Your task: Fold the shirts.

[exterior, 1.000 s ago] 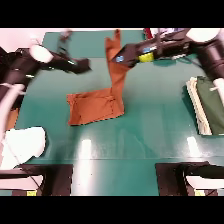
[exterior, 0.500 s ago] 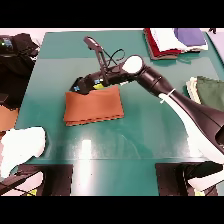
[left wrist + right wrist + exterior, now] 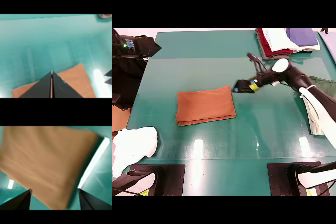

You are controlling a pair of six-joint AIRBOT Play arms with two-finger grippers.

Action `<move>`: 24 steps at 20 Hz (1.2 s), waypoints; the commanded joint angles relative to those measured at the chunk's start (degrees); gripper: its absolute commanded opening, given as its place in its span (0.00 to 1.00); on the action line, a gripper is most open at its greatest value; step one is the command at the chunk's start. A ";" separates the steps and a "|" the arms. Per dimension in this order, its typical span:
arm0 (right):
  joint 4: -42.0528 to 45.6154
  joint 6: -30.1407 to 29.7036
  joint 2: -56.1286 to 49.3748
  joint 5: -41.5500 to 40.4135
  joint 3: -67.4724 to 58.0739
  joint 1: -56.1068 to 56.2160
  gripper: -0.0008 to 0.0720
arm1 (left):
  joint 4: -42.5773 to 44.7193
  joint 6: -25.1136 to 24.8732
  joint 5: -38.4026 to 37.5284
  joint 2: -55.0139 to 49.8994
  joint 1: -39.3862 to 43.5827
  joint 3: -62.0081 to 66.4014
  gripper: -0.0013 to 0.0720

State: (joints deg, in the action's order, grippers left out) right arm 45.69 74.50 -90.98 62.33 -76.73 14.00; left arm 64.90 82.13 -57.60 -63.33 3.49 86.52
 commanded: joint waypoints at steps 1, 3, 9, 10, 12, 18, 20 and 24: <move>-5.07 0.90 -2.64 -0.22 7.19 -5.18 0.90 | 0.00 -0.85 1.92 -0.20 3.30 0.00 0.05; -9.79 -1.70 -5.70 -1.09 7.15 -3.50 0.89 | -0.22 -1.20 2.49 -0.87 4.59 -0.15 0.05; -19.43 -5.75 -11.63 -8.31 5.01 7.41 0.85 | -4.13 -1.18 1.01 -3.93 4.87 -0.26 0.05; -19.10 -5.77 -13.20 -7.93 2.75 9.03 0.83 | -4.70 -1.18 1.09 -4.20 4.87 -0.28 0.05; -18.97 -6.08 -15.91 -8.61 -1.88 11.41 0.56 | -5.53 -1.18 0.87 -4.44 4.87 -0.28 0.05; -16.55 -8.81 -14.25 -13.94 -10.80 9.51 0.04 | -6.58 -1.18 -0.81 -4.46 4.87 -0.28 0.05; -11.45 -7.26 -9.73 -14.10 -10.88 4.68 0.04 | -6.62 -1.22 -1.88 -4.46 4.87 -0.28 0.04; 2.56 -1.40 0.22 -8.63 -10.88 -9.79 0.04 | -7.39 -1.20 -2.01 -4.46 4.87 -0.28 0.05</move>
State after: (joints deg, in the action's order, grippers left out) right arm 38.48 69.36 -96.55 50.54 -87.09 12.47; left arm 58.30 80.95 -59.09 -67.75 8.34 86.24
